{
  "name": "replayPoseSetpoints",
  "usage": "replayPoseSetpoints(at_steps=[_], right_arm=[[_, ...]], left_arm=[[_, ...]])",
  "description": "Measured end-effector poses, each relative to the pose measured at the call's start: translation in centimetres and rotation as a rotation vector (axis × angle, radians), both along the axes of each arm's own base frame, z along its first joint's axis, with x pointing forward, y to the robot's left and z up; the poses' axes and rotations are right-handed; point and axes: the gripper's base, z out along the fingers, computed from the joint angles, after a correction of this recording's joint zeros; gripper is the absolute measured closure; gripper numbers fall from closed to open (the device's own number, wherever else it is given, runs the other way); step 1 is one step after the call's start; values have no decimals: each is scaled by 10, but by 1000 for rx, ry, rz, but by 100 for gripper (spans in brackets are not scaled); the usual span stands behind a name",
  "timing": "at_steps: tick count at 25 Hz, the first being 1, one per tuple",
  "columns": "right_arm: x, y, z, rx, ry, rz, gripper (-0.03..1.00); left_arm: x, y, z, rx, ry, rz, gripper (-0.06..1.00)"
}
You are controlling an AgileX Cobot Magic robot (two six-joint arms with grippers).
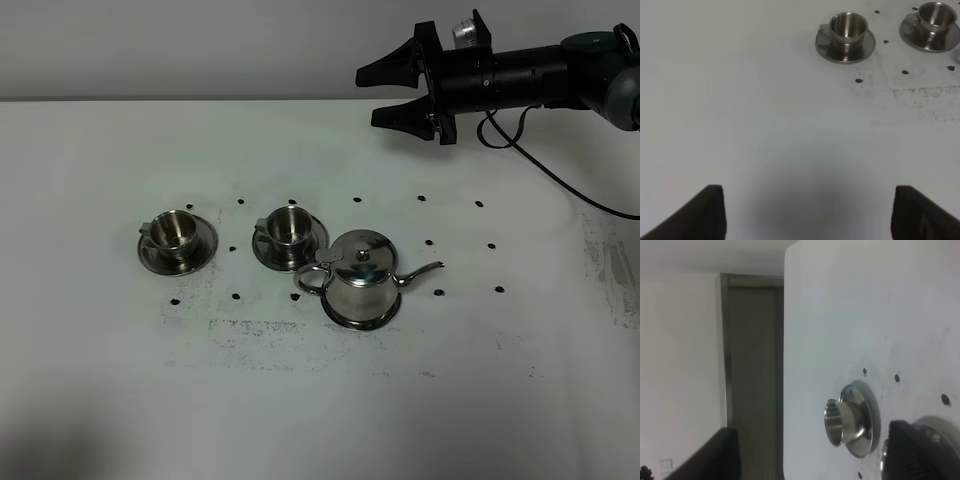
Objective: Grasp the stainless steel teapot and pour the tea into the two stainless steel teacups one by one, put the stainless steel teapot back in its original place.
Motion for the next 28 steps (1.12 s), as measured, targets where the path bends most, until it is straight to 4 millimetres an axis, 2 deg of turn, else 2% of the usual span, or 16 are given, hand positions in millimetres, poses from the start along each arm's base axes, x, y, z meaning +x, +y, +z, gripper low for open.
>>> replayPoseSetpoints(at_steps=[18,23,28], right_arm=[[0,0,1,0,-5,1,38],[-2,0,22,1,-59,6,38],[-11,0,58,-47,-177,37,38]], left_arm=[[-1,-2,-2,-17,22,-10,28],[0,-2,-3,-20,26,-12,28],[0,-2,-3,-20,26,-12,28]])
